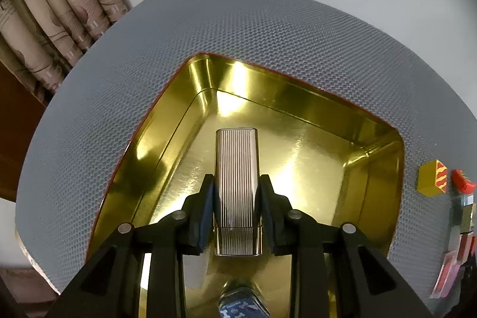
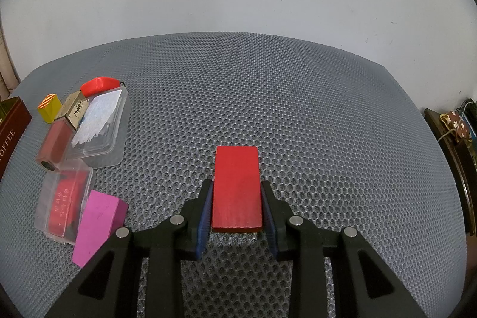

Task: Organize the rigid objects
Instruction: 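Carry the silver case over the gold tin and release it inside, then withdraw the left gripper while the right gripper carries the red block toward the gold tin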

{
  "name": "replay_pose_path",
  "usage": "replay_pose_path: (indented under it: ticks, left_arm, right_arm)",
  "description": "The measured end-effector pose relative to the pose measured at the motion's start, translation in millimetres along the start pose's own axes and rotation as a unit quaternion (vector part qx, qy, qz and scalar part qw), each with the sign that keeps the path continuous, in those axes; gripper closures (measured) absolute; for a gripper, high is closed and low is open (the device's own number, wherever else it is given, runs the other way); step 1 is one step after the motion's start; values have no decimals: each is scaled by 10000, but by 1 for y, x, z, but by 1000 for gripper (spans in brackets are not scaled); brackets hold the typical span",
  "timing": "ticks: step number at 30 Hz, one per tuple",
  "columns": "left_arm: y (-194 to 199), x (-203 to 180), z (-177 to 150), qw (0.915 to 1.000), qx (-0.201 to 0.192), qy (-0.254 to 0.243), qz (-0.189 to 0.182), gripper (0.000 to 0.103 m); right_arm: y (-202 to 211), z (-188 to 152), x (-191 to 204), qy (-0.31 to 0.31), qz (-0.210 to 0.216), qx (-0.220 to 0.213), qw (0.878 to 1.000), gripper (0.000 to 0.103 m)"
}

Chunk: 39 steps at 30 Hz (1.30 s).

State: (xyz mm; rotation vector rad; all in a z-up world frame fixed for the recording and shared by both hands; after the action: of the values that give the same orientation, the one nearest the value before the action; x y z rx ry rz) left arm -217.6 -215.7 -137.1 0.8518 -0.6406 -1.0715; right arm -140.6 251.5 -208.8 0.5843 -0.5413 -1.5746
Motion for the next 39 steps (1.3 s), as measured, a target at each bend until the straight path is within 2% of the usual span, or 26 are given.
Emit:
replay_pose_path:
  ticks: [11,17,26,28,34,39]
  left_arm:
    - [-2,5,-2,10000,-45,-21,33,73]
    - [7,2,-4,9999,-96,-72,2,73]
    - [22,5,-4,9997,-197,-131,-28,67]
    - [28,8,-5,9995,-269,-130,-31,62]
    - [55,17,-14,9983,-550,-168,-13,62]
    - [81,34,-31,9971,-754,-103,6,57]
  right_arm:
    - [1,1,1,8,-6,-1,10000,72]
    - [0,1,1,13,-9,-1,10000,72]
    - [0,1,1,13,-9,-1,10000,72]
    - [0,1,1,17,-13,-1,10000,72]
    - [0,1,0,15,-11,0,10000,72]
    - [0,1,0,18,-13,-1,10000,72]
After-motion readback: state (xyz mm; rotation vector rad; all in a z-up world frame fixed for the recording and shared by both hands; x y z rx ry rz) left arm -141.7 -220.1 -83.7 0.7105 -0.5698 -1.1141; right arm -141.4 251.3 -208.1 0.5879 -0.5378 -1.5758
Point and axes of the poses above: each gripper's, at about its wrist camera, not at the fingertips, and y roughly against the way its jaws point, x to its left, z to its top, the point moved 3 cm from there along -y, roughly the way its jaws point, and after that the axes turned 10 degrees about -x, right-handed, at the moved point
